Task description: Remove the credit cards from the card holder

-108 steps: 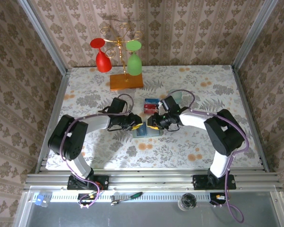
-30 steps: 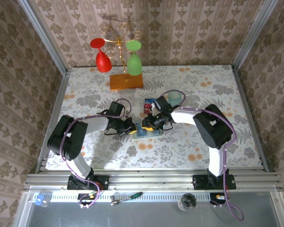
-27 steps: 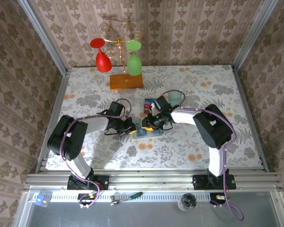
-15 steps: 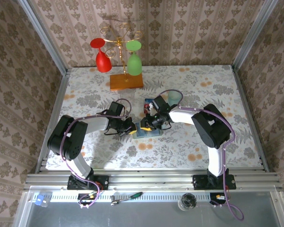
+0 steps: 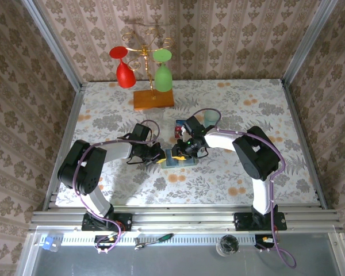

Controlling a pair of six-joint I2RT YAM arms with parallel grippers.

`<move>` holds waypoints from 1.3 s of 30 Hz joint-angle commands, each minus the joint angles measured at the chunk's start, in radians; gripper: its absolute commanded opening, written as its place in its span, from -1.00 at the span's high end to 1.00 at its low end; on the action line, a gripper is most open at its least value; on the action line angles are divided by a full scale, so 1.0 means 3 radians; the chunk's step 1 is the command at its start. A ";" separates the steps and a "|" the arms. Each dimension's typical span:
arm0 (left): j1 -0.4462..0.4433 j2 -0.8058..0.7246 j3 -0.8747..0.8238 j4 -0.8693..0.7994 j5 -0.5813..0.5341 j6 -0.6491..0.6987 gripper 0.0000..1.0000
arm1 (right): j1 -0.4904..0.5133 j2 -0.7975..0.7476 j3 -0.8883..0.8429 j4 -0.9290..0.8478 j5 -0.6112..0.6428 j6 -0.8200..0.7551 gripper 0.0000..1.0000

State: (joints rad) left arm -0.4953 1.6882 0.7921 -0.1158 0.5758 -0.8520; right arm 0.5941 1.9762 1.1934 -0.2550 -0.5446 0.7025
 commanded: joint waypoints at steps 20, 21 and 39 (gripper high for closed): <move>0.0055 0.0064 0.0019 -0.0176 -0.0063 0.0116 1.00 | 0.0071 -0.0035 0.0250 -0.0605 0.0482 -0.0342 0.47; 0.0056 0.0071 0.0025 -0.0177 -0.0061 0.0122 1.00 | 0.0070 -0.0041 0.0250 -0.0612 0.0486 -0.0346 0.48; -0.0064 -0.0040 0.0248 -0.0344 -0.0022 0.0166 1.00 | -0.0020 -0.0306 0.0048 -0.0354 0.0366 -0.0226 0.47</move>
State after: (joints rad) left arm -0.4995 1.6878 0.8356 -0.1791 0.5755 -0.8314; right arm 0.5976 1.9182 1.2274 -0.3687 -0.4355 0.6247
